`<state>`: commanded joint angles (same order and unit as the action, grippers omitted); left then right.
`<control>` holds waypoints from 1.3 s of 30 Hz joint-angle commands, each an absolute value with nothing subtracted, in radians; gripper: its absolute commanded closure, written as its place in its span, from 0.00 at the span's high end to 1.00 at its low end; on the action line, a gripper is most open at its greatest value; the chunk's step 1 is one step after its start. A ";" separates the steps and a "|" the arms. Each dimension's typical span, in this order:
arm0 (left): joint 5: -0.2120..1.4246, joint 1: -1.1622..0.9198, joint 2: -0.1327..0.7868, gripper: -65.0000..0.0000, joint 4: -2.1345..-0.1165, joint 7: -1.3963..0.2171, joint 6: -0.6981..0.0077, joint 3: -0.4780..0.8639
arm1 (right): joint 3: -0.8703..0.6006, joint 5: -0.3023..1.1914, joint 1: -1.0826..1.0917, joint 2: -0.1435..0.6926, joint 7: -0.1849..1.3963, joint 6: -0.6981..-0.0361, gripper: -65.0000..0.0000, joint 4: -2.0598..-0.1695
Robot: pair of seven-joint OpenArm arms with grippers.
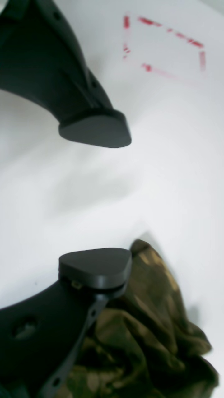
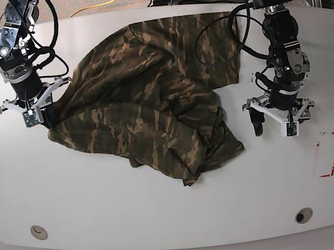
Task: Layout the t-shirt on the table in an organized manner, then fold the t-shirt properly
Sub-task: 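Grasp shirt edges with both grippers, right at one side, left at other, then hold the shirt with the right gripper and drag the left gripper's fabric outward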
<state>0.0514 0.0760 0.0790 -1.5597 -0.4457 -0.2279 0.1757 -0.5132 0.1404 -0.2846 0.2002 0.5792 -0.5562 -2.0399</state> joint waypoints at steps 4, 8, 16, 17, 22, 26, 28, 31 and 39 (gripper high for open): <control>0.051 0.116 0.077 0.73 -1.492 -0.444 -0.228 0.166 | -0.513 0.140 -0.286 0.200 0.579 -0.556 0.00 -2.040; 0.051 0.171 0.059 0.72 -1.400 -0.444 -0.228 0.166 | -0.513 0.140 -0.286 0.200 0.579 -0.556 0.00 -2.040; 0.050 0.278 0.053 0.72 -1.187 -0.423 -0.228 0.166 | -0.512 0.140 -0.286 0.200 0.579 -0.556 0.00 -2.038; 0.048 0.283 0.053 0.72 -1.175 -0.409 -0.228 0.165 | -0.512 0.140 -0.286 0.200 0.579 -0.556 0.00 -2.038; 0.050 0.298 0.051 0.72 -1.118 -0.375 -0.228 0.140 | -0.512 0.140 -0.288 0.199 0.579 -0.556 0.00 -2.038; 0.051 0.317 0.051 0.72 -1.089 -0.372 -0.228 0.102 | -0.513 0.140 -0.288 0.199 0.579 -0.556 0.00 -2.038; 0.051 0.321 0.050 0.72 -1.073 -0.372 -0.229 0.090 | -0.513 0.140 -0.288 0.199 0.579 -0.556 0.00 -2.038; 0.053 0.329 0.036 0.72 -1.053 -0.351 -0.229 0.065 | -0.513 0.140 -0.288 0.197 0.579 -0.556 0.00 -2.038; 0.053 0.360 0.005 0.72 -0.970 -0.325 -0.229 0.056 | -0.512 0.140 -0.288 0.194 0.579 -0.556 0.00 -2.038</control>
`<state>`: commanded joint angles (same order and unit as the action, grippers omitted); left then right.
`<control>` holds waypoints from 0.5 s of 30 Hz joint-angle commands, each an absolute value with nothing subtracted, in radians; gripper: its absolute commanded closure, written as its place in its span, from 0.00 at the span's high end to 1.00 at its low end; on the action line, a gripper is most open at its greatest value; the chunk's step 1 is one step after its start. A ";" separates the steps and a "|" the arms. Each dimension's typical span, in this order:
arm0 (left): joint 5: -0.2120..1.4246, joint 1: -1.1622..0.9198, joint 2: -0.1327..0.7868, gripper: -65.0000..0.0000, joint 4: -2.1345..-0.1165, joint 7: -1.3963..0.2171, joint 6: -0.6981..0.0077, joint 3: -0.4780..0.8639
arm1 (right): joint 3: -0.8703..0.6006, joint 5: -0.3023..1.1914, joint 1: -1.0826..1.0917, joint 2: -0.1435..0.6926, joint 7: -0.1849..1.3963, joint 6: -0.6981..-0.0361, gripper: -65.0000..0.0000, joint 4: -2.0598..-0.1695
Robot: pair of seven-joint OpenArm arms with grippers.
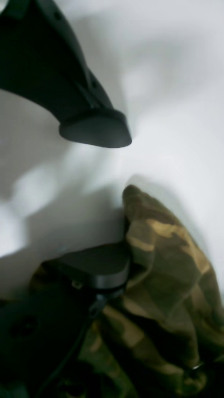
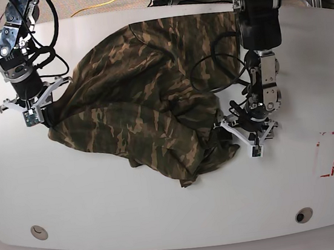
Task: Layout the t-shirt on the table in an organized manner, then fold the t-shirt properly
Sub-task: 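Hold the shirt with the right gripper and drag the left gripper's fabric outward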
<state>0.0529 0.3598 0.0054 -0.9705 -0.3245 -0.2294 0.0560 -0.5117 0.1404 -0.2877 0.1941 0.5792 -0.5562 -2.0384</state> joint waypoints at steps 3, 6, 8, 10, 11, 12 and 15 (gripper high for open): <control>0.053 0.383 -0.010 0.72 -0.921 -0.323 -0.229 0.056 | -0.512 0.140 -0.288 0.194 0.579 -0.556 0.00 -2.038; 0.053 0.389 -0.013 0.72 -0.911 -0.320 -0.229 0.056 | -0.512 0.140 -0.288 0.194 0.579 -0.556 0.00 -2.038; 0.053 0.390 -0.016 0.72 -0.911 -0.306 -0.229 0.050 | -0.512 0.140 -0.288 0.194 0.579 -0.556 0.00 -2.038; 0.051 0.390 -0.024 0.72 -0.909 -0.291 -0.229 0.031 | -0.512 0.140 -0.288 0.193 0.579 -0.556 0.00 -2.038; 0.051 0.390 -0.025 0.72 -0.909 -0.277 -0.229 0.015 | -0.512 0.140 -0.288 0.193 0.579 -0.556 0.00 -2.038; 0.051 0.390 -0.025 0.72 -0.909 -0.271 -0.229 0.004 | -0.512 0.140 -0.288 0.193 0.579 -0.556 0.00 -2.038; 0.051 0.390 -0.024 0.72 -0.909 -0.263 -0.229 -0.018 | -0.512 0.140 -0.288 0.193 0.579 -0.556 0.00 -2.038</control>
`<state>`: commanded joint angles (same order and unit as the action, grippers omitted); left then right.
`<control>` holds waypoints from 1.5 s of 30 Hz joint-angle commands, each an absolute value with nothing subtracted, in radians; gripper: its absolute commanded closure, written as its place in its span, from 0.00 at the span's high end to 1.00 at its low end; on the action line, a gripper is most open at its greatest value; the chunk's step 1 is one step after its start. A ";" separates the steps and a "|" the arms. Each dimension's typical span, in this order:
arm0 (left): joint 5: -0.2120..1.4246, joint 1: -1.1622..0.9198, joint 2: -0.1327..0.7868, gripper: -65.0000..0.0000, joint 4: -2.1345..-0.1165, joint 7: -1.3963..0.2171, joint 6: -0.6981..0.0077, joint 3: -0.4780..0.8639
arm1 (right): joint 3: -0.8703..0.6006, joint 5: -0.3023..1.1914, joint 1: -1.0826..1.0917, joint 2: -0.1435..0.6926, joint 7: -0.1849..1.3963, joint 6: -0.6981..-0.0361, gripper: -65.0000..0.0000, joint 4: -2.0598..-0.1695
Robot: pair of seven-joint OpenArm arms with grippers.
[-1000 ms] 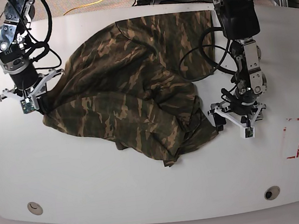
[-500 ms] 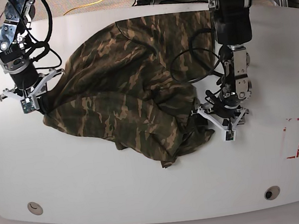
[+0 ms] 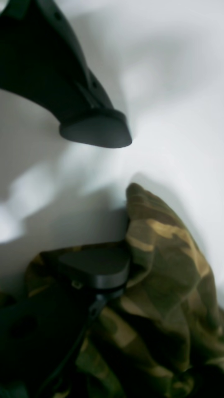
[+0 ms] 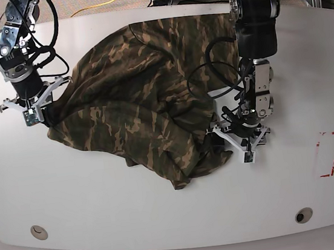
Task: Layout the t-shirt on the table in an organized manner, then fold the t-shirt properly
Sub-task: 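Hold the shirt with the right gripper and drag the left gripper's fabric outward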
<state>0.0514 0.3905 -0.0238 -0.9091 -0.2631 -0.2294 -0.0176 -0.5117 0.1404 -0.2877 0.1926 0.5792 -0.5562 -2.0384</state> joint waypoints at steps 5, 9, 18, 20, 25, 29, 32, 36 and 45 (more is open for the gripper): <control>0.053 0.394 -0.027 0.72 -0.912 -0.262 -0.229 -0.021 | -0.510 0.140 -0.288 0.193 0.579 -0.556 0.00 -2.038; 0.053 0.397 -0.027 0.72 -0.915 -0.260 -0.229 -0.021 | -0.510 0.140 -0.288 0.193 0.579 -0.556 0.00 -2.038; 0.053 0.406 -0.027 0.72 -0.949 -0.248 -0.291 -0.021 | -0.509 0.140 -0.288 0.193 0.579 -0.556 0.00 -2.031; 0.053 0.407 -0.027 0.72 -0.949 -0.246 -0.291 -0.021 | -0.509 0.140 -0.288 0.193 0.579 -0.556 0.00 -2.031; 0.053 0.410 -0.027 0.68 -0.949 -0.242 -0.291 -0.021 | -0.509 0.140 -0.288 0.193 0.579 -0.556 0.00 -2.031; 0.053 0.432 -0.036 0.60 -0.920 -0.242 -0.291 -0.021 | -0.507 0.140 -0.288 0.193 0.579 -0.556 0.00 -2.031; 0.053 0.449 -0.044 0.57 -0.898 -0.240 -0.291 -0.021 | -0.507 0.140 -0.288 0.193 0.579 -0.556 0.01 -2.031; 0.053 0.461 -0.047 0.51 -0.875 -0.239 -0.291 -0.021 | -0.507 0.140 -0.288 0.193 0.579 -0.556 0.01 -2.028; 0.050 0.479 -0.071 0.00 -0.843 -0.206 -0.291 -0.021 | -0.507 0.140 -0.288 0.193 0.579 -0.556 0.01 -2.026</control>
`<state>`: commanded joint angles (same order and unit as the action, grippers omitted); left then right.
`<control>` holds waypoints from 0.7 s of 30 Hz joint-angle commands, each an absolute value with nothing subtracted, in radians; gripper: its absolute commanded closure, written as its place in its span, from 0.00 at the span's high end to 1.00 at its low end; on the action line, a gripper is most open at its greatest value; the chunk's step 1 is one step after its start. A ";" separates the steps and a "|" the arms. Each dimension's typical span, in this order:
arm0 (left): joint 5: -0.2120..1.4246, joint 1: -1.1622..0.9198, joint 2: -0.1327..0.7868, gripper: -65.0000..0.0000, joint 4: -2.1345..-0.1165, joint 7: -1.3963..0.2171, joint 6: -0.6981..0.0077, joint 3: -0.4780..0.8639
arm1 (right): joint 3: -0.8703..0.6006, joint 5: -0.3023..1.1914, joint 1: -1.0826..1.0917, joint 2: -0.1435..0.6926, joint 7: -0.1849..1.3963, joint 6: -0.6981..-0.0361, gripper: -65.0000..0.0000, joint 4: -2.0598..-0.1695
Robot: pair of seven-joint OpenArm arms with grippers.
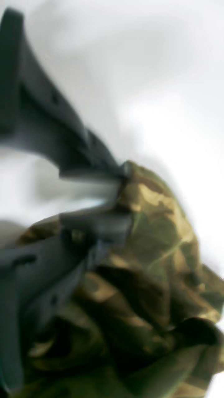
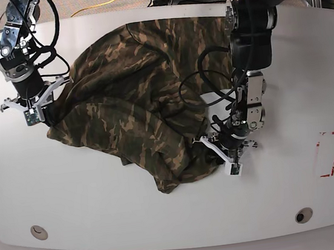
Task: Layout the t-shirt on the table in an organized manner, then fold the t-shirt properly
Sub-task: 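Hold the shirt with the right gripper and drag the left gripper's fabric outward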
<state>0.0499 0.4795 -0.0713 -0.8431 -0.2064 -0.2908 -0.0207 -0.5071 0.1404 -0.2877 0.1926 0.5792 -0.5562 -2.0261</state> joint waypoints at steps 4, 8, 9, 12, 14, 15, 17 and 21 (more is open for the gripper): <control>0.051 0.475 -0.073 0.01 -0.852 -0.209 -0.291 -0.019 | -0.507 0.140 -0.288 0.193 0.579 -0.556 0.01 -2.026; 0.053 0.460 -0.073 0.00 -0.911 -0.213 -0.291 -0.013 | -0.507 0.140 -0.286 0.193 0.579 -0.556 0.01 -2.026; 0.053 0.450 -0.073 0.00 -0.929 -0.216 -0.291 -0.013 | -0.507 0.140 -0.286 0.193 0.579 -0.556 0.01 -2.026; 0.054 0.412 -0.070 0.00 -1.013 -0.262 -0.291 0.027 | -0.507 0.140 -0.286 0.193 0.579 -0.556 0.01 -2.026; 0.054 0.397 -0.073 0.00 -1.061 -0.295 -0.292 0.073 | -0.507 0.140 -0.286 0.193 0.579 -0.556 0.01 -2.026; 0.054 0.392 -0.073 0.00 -1.076 -0.303 -0.292 0.082 | -0.507 0.140 -0.286 0.193 0.579 -0.556 0.01 -2.026; 0.054 0.377 -0.073 0.00 -1.129 -0.331 -0.292 0.105 | -0.507 0.140 -0.286 0.193 0.579 -0.556 0.01 -2.026; 0.054 0.331 -0.070 0.00 -1.248 -0.387 -0.292 0.114 | -0.507 0.140 -0.286 0.193 0.579 -0.556 0.01 -2.026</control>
